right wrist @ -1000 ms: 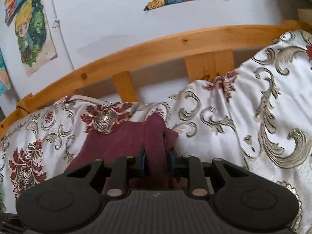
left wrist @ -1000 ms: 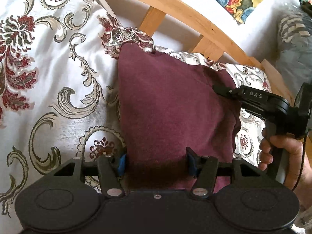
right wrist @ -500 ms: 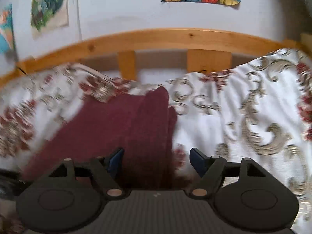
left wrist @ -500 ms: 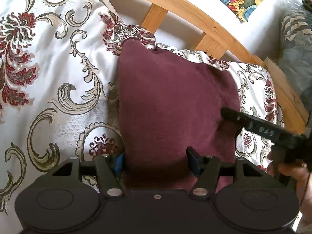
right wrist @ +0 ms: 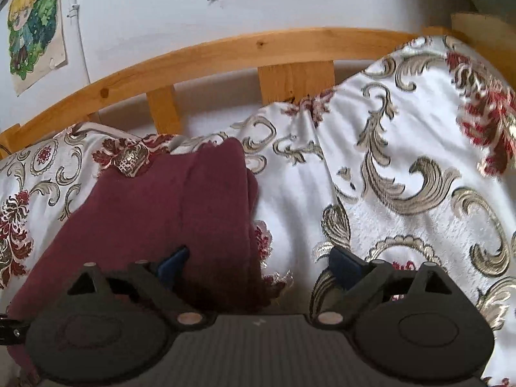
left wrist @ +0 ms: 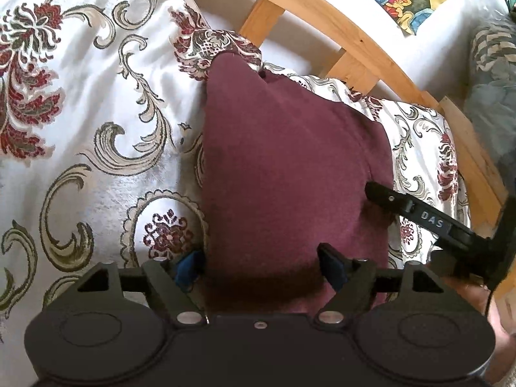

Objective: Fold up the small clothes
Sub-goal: 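Release the bundle and lift both tools away from it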

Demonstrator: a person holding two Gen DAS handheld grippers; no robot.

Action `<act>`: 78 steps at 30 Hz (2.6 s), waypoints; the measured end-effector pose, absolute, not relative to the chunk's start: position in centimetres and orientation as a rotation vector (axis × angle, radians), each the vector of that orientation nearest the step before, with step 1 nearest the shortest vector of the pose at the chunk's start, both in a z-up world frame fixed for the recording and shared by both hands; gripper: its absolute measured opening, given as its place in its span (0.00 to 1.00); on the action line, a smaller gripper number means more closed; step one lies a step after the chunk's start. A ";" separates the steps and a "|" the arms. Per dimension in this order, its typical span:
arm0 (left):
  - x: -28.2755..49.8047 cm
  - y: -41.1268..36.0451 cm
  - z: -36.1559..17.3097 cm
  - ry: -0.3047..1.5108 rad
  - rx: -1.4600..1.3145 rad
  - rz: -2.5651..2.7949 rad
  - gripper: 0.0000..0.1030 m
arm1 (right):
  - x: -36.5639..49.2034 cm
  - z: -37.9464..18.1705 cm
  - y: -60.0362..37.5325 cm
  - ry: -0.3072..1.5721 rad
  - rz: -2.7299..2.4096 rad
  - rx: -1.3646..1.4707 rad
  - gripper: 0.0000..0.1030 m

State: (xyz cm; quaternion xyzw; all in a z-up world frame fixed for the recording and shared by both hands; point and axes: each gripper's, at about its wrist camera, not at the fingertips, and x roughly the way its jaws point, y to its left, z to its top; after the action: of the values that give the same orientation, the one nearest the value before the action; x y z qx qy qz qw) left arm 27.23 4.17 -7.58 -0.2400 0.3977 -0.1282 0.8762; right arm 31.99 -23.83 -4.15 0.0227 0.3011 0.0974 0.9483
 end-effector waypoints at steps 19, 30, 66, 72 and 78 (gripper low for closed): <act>25.6 4.0 -3.4 0.718 -0.437 -0.175 0.99 | 26.1 0.5 -22.2 0.433 0.184 -0.015 1.00; 21.9 4.2 2.0 0.573 -0.336 -0.087 0.99 | 20.8 4.5 -21.4 0.313 0.215 -0.032 1.00; 4.2 4.3 1.8 0.478 -0.067 -0.027 0.99 | 1.8 4.8 -21.0 0.279 0.108 -0.006 1.00; 4.6 4.1 -0.7 0.509 -0.015 -0.019 0.99 | 1.3 1.7 -21.6 0.333 0.041 0.027 1.00; 5.0 3.4 -1.5 0.497 0.043 -0.017 0.99 | 1.1 0.2 -22.1 0.338 0.018 0.044 1.00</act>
State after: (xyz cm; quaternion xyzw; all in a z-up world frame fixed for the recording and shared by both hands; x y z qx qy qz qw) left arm 5.03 3.44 -1.46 0.0214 0.2457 -0.0082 0.9691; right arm 1.07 -22.08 0.22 0.0218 0.1681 0.0088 0.9855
